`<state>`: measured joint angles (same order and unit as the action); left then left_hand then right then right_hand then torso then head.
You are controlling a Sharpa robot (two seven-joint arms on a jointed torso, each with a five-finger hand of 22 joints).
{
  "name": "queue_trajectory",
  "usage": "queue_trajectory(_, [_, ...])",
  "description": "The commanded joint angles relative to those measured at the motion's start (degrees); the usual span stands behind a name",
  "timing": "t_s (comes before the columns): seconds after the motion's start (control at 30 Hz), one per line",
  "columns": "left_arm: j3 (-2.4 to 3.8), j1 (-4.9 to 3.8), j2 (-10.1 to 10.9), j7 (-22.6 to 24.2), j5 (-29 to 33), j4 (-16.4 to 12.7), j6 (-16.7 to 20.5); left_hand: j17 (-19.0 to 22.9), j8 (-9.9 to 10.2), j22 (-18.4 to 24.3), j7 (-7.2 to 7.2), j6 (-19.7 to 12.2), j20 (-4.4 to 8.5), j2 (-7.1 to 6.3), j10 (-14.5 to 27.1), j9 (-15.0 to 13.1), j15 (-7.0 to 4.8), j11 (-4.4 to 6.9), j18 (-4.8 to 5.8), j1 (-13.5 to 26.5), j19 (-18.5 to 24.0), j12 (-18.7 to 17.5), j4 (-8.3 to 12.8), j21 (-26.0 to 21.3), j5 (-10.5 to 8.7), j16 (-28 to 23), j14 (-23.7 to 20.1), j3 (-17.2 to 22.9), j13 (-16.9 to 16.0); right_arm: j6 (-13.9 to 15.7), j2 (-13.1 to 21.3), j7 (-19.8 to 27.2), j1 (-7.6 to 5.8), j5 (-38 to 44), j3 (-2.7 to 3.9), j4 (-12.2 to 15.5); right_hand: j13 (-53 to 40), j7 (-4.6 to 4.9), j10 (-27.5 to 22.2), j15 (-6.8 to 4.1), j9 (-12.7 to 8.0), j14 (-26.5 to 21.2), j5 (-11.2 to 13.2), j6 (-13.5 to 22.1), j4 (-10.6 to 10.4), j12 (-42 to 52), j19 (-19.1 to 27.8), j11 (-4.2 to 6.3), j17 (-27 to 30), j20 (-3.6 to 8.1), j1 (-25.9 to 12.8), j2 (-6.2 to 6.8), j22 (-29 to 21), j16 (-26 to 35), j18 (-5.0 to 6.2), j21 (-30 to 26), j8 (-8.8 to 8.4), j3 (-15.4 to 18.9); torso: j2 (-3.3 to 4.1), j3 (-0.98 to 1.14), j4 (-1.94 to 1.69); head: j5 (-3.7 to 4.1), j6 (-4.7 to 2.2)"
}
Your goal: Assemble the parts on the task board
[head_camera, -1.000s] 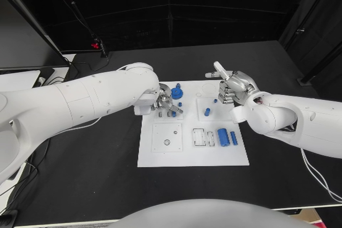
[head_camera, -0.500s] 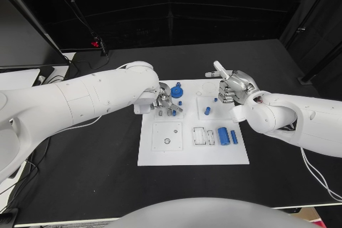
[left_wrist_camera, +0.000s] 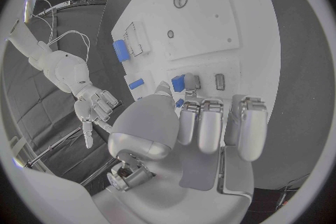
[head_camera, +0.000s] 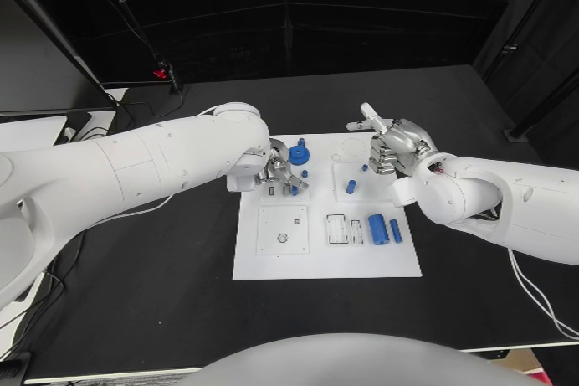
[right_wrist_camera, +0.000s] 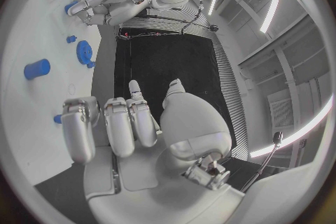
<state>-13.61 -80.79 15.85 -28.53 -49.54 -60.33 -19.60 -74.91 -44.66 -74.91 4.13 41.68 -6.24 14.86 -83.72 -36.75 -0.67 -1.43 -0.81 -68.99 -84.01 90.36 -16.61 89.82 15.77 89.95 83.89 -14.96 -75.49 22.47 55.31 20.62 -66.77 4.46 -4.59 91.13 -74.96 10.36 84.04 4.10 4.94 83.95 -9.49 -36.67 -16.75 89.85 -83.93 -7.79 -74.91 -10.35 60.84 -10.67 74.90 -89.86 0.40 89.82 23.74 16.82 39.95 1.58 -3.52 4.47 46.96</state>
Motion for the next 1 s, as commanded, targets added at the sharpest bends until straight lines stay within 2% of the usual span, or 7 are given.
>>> queue_trajectory(0.03, [0.05, -0.07, -0.1, 0.3, -0.3, 0.1, -0.9, -15.1, 0.7, -15.1, -0.18, 0.6, 0.48, 1.26, -6.3, -0.3, -0.61, 0.67, 0.81, -2.9, -6.0, -0.4, 0.0, 0.2, 1.14, 0.0, 6.1, 0.6, -14.5, -0.4, -0.1, -0.1, -0.05, -0.1, 0.02, 0.0, -15.0, 2.05, 6.0, 0.54, -0.1, 6.1, -0.2, 0.5, 0.0, 0.1, -6.1, -0.3, -15.1, -0.46, -0.1, -0.59, 15.1, -0.1, -0.4, 0.2, 0.26, 0.4, -0.04, 0.02, -0.01, 0.02, 0.1])
queue_trajectory(0.23, [0.05, -0.06, -0.2, 0.6, -0.3, 0.3, -1.1, -15.1, 1.8, -15.1, -0.48, 1.0, 0.76, 1.23, -6.3, -0.9, -0.89, 0.96, 0.81, -5.8, -6.0, -0.4, 0.0, 0.2, 2.6, 0.0, 6.1, 1.7, -14.5, -0.4, -0.1, -0.4, -0.02, -0.1, 0.02, -0.1, -15.0, 2.07, 6.0, 0.55, -0.1, 6.1, -0.1, 0.6, 0.0, 0.1, -6.1, -0.31, -15.1, -0.47, -0.1, -0.66, 15.1, -0.1, -0.4, 0.2, 0.26, 0.4, -0.04, 0.0, 0.03, 0.02, 0.06])
queue_trajectory(0.43, [0.06, -0.03, -0.4, 1.1, -0.3, 0.3, -1.2, -15.1, 2.8, -15.1, -0.65, 1.3, 0.99, 0.58, -6.3, -1.6, -1.1, 1.14, 0.81, -9.1, -6.0, -0.4, 0.1, 0.2, 4.18, 0.0, 6.1, 2.9, -14.5, -0.3, -0.2, -0.7, 0.04, -0.1, 0.01, -0.3, -15.0, 2.11, 6.0, 0.58, -0.1, 6.1, 0.1, 0.8, 0.0, 0.1, -6.1, -0.35, -15.1, -0.51, -0.4, -0.86, 15.1, -0.1, -0.4, 0.2, 0.3, 0.6, 0.02, -0.01, 0.02, 0.09, 0.05])
queue_trajectory(0.53, [0.06, -0.01, -0.4, 1.3, -0.3, 0.3, -1.2, -15.1, 3.4, -15.1, -0.71, 1.4, 1.12, 0.2, -6.3, -2.1, -1.21, 1.21, 0.81, -11.4, -6.0, -0.4, 0.1, 0.2, 7.09, 0.0, 6.1, 4.1, -14.5, -0.3, -0.2, -0.8, 0.07, -0.1, 0.01, -0.4, -15.0, 2.11, 6.0, 0.58, -0.1, 6.1, 0.1, 0.8, 0.0, 0.1, -6.1, -0.35, -15.1, -0.51, -0.4, -0.86, 15.1, -0.1, -0.4, 0.2, 0.3, 0.6, -0.02, -0.02, 0.1, 0.04, 0.03])
queue_trajectory(0.57, [0.06, -0.01, -0.4, 1.3, -0.3, 0.3, -1.2, -15.1, 3.6, -15.1, -0.7, 1.5, 1.14, 0.13, -6.3, -2.2, -1.22, 1.2, 0.81, -11.8, -6.0, -0.4, 0.0, 0.2, 7.48, 0.0, 6.1, 4.4, -14.5, -0.3, -0.2, -0.8, 0.09, -0.1, 0.01, -0.3, -15.0, 2.11, 6.0, 0.58, -0.1, 6.1, 0.1, 0.8, 0.0, 0.1, -6.1, -0.35, -15.1, -0.51, -0.4, -0.86, 15.1, -0.1, -0.4, 0.2, 0.3, 0.6, -0.02, -0.02, 0.11, 0.04, 0.01])
queue_trajectory(0.8, [0.06, 0.01, -0.3, 1.6, -0.3, 0.5, -1.1, -15.1, 4.7, -15.1, -0.47, 1.7, 1.22, 0.8, -6.3, -3.1, -1.25, 1.08, 0.81, -14.1, -6.0, -0.4, -0.1, 0.2, 9.27, 0.0, 6.1, 7.5, -14.5, -0.2, -0.1, -1.0, 0.18, -0.1, 0.0, -0.4, -15.0, 2.13, 6.0, 0.6, -0.2, 6.1, 0.2, 0.8, 0.0, 0.1, -6.1, -0.37, -15.1, -0.53, -0.5, -0.94, 15.1, -0.1, -0.4, 0.2, 0.33, 0.6, -0.01, 0.01, 0.04, 0.16, 0.02])
queue_trajectory(1.0, [0.06, 0.03, -0.2, 2.0, -0.3, 0.6, -1.0, -15.1, 5.3, -15.1, -0.37, 1.9, 1.22, -0.25, -6.3, -4.0, -1.24, 0.92, 0.81, -15.9, -6.0, -0.4, 0.0, 0.2, 10.01, 0.0, 6.1, 10.5, -14.5, -0.2, 0.0, -1.1, 0.26, -0.1, -0.01, -0.5, -15.0, 2.14, 6.0, 0.61, -0.2, 6.1, 0.3, 0.9, 0.0, 0.1, -6.1, -0.38, -15.1, -0.54, -0.5, -0.98, 15.1, -0.1, -0.4, 0.2, 0.34, 0.7, -0.03, 0.0, 0.03, 0.26, -0.04])
